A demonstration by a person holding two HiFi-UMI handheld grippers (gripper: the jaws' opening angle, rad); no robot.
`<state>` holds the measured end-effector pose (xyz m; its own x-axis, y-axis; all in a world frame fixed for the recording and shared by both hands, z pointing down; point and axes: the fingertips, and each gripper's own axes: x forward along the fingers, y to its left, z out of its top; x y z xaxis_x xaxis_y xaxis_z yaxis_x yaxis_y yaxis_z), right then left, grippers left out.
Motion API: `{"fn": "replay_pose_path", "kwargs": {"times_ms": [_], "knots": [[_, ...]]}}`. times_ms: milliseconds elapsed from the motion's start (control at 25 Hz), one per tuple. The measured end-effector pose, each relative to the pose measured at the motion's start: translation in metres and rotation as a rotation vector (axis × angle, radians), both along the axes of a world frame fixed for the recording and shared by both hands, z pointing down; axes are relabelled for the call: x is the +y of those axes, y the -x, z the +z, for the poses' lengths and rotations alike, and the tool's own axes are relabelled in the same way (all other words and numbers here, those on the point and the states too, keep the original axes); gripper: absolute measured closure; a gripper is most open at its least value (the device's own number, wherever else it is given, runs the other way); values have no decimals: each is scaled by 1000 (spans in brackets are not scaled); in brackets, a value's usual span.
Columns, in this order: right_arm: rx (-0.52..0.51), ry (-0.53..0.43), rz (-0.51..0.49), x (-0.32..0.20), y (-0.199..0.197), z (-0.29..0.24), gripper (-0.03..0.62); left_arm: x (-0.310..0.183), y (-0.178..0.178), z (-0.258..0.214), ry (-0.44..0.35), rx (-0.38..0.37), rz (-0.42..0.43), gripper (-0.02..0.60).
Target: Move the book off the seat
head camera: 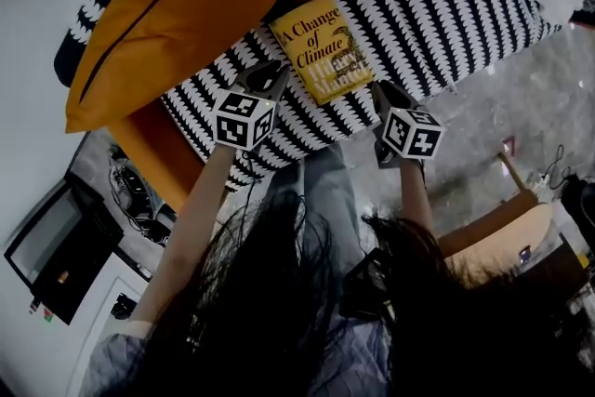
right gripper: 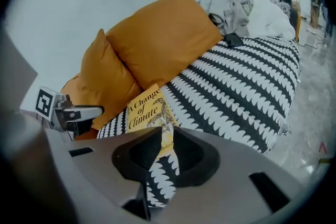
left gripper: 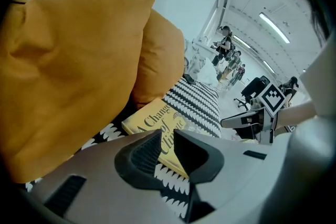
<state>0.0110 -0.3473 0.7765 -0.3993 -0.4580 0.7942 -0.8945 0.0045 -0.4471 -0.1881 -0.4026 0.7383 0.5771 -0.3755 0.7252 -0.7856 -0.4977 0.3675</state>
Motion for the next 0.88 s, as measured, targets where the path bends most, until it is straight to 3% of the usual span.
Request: {"fn": "replay_pose_path", "kwargs": {"times_ms": [120, 400, 560, 720, 880], "knots": [[-39, 29, 1, 2, -1, 15, 475, 0, -8, 16, 29, -7, 24, 434], [-144, 97, 35, 6, 8, 40, 359, -1, -12, 48, 153, 19, -34, 337], [-194, 164, 96, 16, 14, 50, 330, 2, -14, 58, 214, 25, -60, 305], [-274, 225, 167, 13, 21, 57, 310, 3, -15, 73, 261, -25, -8, 296], [-293, 240, 199, 5, 22, 81, 307, 6, -16, 108, 371, 35, -107, 279]]}}
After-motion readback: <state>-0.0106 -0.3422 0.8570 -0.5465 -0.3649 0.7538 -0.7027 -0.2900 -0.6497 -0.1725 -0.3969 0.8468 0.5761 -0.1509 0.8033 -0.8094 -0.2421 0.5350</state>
